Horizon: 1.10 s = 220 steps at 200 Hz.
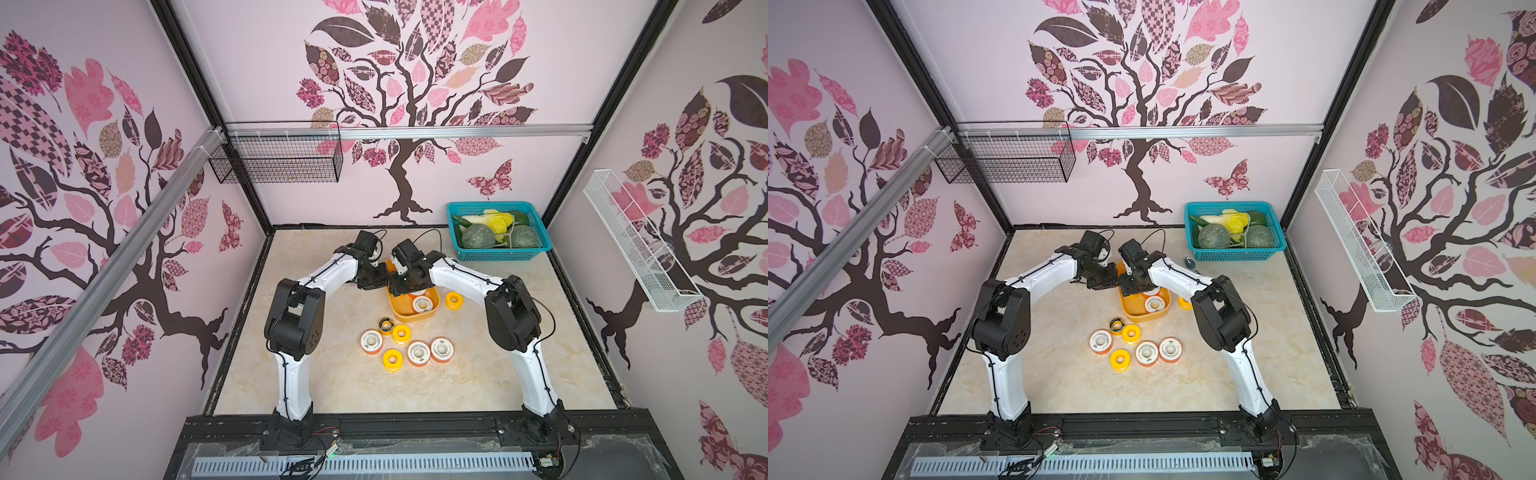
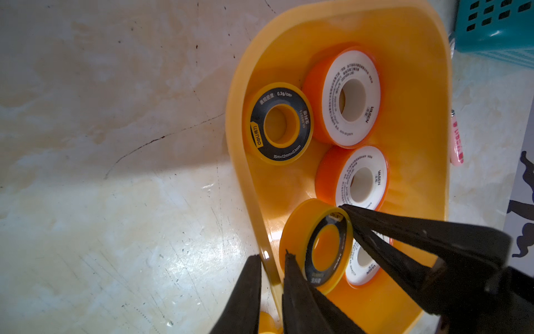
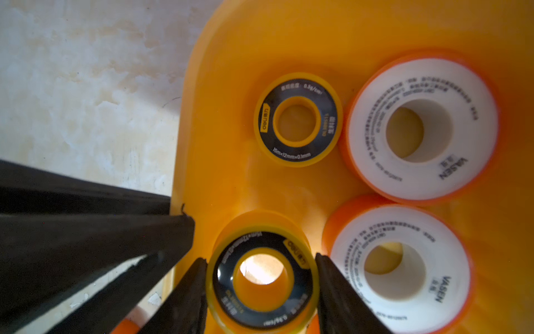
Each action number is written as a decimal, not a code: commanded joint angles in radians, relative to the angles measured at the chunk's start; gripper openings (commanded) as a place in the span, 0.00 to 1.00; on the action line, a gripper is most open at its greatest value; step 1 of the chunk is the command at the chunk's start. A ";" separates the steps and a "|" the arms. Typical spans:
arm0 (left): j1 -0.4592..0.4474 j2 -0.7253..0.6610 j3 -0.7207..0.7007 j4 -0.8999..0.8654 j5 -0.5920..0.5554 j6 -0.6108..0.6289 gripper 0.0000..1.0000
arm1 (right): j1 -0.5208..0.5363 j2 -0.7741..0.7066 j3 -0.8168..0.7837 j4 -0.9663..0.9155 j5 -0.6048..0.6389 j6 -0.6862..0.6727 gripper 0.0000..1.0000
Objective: Put the sealing tape into the storage box
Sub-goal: Place the sealing tape in the storage box.
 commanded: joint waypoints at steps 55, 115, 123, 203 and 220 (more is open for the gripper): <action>0.005 0.020 0.017 -0.003 0.015 0.004 0.19 | -0.004 0.072 0.093 -0.052 0.018 0.005 0.58; 0.009 0.022 0.020 -0.005 0.020 0.004 0.19 | -0.004 0.078 0.092 -0.059 0.028 0.004 0.59; 0.009 0.022 0.020 -0.005 0.020 0.003 0.19 | -0.005 0.079 0.092 -0.059 0.029 0.004 0.60; 0.011 0.026 0.025 -0.007 0.031 0.004 0.19 | -0.005 0.064 0.108 -0.063 0.024 0.007 0.69; 0.013 0.025 0.024 -0.008 0.031 0.004 0.19 | -0.004 0.045 0.103 -0.059 0.019 0.009 0.69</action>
